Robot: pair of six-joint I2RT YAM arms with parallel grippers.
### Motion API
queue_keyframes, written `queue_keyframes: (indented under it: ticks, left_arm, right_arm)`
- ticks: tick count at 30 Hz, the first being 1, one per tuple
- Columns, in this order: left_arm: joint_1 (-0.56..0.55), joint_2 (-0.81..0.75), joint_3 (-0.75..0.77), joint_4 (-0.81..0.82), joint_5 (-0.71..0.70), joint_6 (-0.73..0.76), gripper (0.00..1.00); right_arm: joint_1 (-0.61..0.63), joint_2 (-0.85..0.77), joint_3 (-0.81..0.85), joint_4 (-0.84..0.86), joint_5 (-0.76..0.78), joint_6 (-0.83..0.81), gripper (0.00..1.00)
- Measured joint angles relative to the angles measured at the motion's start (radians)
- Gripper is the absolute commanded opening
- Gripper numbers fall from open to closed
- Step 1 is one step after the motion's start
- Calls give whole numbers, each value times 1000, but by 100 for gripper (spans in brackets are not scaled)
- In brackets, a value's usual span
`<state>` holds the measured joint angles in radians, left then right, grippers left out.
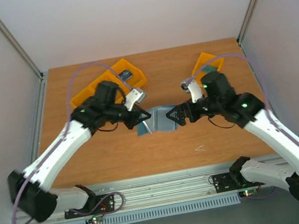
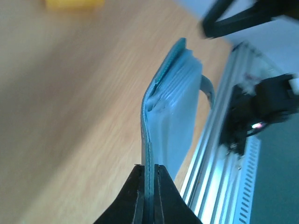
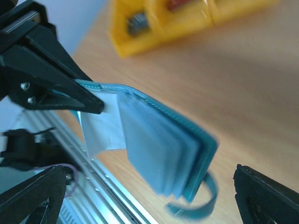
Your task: Take the credit cards out of the card holder
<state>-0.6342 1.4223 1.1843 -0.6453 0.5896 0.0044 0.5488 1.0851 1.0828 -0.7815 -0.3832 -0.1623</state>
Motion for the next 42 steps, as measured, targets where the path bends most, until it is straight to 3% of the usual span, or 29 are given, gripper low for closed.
queue_keyframes:
  ticks: [4,8,18,28,33,37,42]
  left_arm:
    - [1,-190,77,-4,92,98,0]
    - [1,-284,101,41,155,71,0]
    - [1,-298,149,50,101,-95,0]
    - [3,-315,183,43,77,-154,0]
    - [3,-322,179,45,76,-163,0]
    - [3,-323,172,50,77,-177,0]
    - [3,-323,169,59,82,-184,0]
  right_arm:
    - [0,-144,106,-24,-74,-89,99]
    - [0,-185,208,-40,-143,-148,96]
    - [2,-165,291,-80,-226,-182,92]
    - [11,-114,318,-113,-187,-185,70]
    - [11,-42,361,-124,-187,-200,68]
    - [11,-39,361,-126,-185,-199,56]
    - [11,-39,361,-125,-165,-195,61]
